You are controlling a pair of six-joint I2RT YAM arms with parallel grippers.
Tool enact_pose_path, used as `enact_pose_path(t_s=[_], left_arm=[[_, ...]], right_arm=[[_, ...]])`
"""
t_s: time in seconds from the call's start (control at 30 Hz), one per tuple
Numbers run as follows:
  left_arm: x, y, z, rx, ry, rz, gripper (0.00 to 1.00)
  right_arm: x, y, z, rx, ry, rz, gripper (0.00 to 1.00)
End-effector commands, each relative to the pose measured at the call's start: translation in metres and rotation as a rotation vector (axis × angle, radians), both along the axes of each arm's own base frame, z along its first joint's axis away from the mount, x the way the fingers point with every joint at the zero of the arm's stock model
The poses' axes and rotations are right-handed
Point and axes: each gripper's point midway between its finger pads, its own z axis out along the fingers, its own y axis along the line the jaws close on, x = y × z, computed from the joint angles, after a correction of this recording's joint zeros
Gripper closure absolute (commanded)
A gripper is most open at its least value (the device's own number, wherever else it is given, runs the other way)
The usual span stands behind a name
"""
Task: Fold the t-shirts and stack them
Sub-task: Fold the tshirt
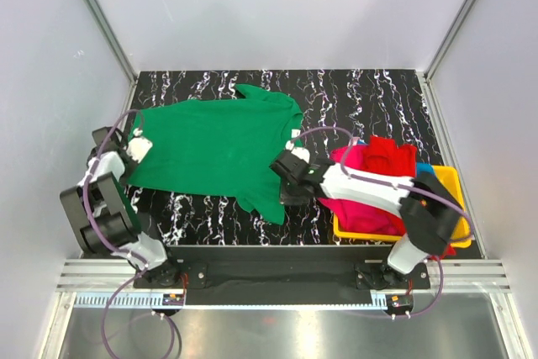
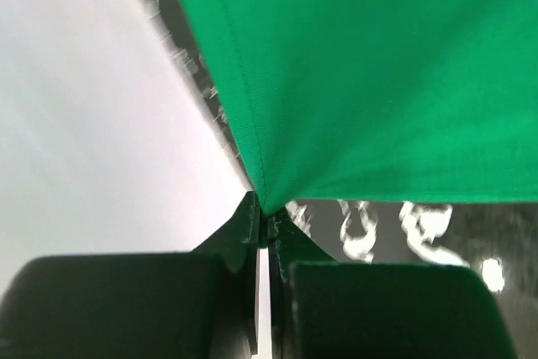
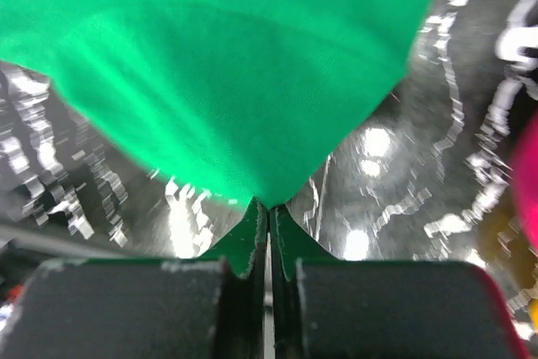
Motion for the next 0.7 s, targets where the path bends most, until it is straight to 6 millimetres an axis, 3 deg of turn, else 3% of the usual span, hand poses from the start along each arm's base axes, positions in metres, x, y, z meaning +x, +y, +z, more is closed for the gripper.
enact_pose_path(t_s=[0.0,0.13,0.2,0.3,0.37,0.4,0.47,0.53,0.57,0.6,0.63,0.67], left_arm=[[0.002,0.006,0.042,0.015,-0.077,0.021,1.00],[-0.011,0.003,0.069,0.034,-0.088,0.024,1.00],[-0.014,0.005,0.084,0.056,-0.101,0.028,1.00],[-0.016,0.006,0.122,0.084,-0.162,0.025,1.00],[-0.018,0.001,0.132,0.072,-0.176,0.021,1.00],[-0.014,0.002,0.146,0.081,-0.210,0.022,1.00],[0.000,0.002,0.162,0.073,-0.280,0.059,1.00],[0.024,0.006,0.189,0.084,-0.355,0.090,1.00],[0.030,0.004,0.196,0.066,-0.389,0.129,1.00],[0.038,0.003,0.208,0.065,-0.423,0.134,1.00],[0.045,-0.009,0.213,0.056,-0.442,0.108,1.00],[0.047,-0.017,0.216,0.049,-0.458,0.086,1.00]], right_arm=[[0.004,-0.026,0.040,-0.025,-0.096,-0.014,1.00],[-0.003,-0.041,0.062,-0.040,-0.111,-0.001,1.00],[-0.001,-0.049,0.082,-0.033,-0.159,-0.014,1.00],[0.003,-0.062,0.110,-0.016,-0.210,-0.027,1.00],[0.005,-0.073,0.124,-0.014,-0.230,-0.032,1.00],[0.012,-0.073,0.134,0.007,-0.244,-0.037,1.00],[0.043,-0.076,0.151,0.086,-0.267,-0.046,1.00],[0.081,-0.074,0.184,0.146,-0.359,-0.035,1.00],[0.102,-0.075,0.184,0.096,-0.388,-0.038,1.00],[0.126,-0.075,0.220,0.099,-0.485,-0.049,1.00],[0.142,-0.075,0.230,0.053,-0.531,-0.013,1.00],[0.161,-0.069,0.223,0.028,-0.517,-0.005,1.00]])
